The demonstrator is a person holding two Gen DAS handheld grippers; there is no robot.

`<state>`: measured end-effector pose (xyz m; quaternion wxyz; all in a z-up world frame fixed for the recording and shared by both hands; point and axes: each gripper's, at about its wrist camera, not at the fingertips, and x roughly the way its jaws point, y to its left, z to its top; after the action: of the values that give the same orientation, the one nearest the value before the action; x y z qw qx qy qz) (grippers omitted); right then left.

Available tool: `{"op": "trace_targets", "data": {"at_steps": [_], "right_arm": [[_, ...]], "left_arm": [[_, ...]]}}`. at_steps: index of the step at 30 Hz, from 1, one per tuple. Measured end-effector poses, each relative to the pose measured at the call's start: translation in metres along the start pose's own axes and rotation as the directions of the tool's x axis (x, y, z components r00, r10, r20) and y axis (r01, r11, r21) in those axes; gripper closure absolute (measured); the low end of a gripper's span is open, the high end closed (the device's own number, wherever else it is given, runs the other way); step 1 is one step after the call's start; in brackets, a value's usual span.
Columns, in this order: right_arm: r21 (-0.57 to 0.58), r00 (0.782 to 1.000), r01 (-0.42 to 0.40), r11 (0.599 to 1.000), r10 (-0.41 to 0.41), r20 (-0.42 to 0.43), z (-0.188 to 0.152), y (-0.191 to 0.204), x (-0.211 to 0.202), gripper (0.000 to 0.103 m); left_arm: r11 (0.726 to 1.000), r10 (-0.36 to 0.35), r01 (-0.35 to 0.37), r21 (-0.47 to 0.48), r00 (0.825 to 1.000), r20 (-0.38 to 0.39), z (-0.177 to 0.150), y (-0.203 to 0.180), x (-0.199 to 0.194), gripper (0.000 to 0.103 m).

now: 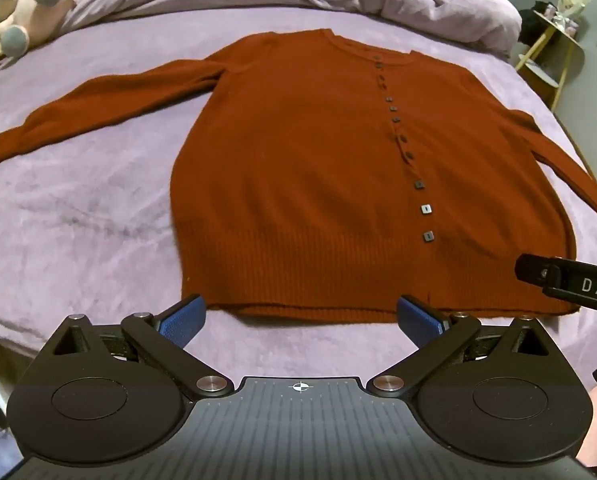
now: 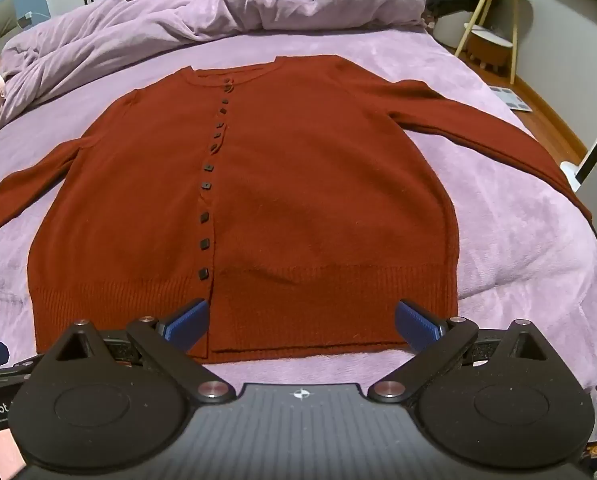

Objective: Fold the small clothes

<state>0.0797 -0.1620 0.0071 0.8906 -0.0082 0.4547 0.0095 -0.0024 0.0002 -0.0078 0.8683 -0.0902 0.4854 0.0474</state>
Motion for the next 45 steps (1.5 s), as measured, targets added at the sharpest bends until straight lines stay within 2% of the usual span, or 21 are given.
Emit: {"op": "trace_targets", "data": {"at_steps": [45], "right_arm": [[0.012, 1.0, -0.006, 1.0, 0.005, 0.006, -0.0012, -0.002, 0.0003, 0.004]], "left_arm": [[0.999, -0.023, 0.022, -0.038, 0.999, -0.029, 0.0005, 0.0079, 0.0004, 0.0]]}}
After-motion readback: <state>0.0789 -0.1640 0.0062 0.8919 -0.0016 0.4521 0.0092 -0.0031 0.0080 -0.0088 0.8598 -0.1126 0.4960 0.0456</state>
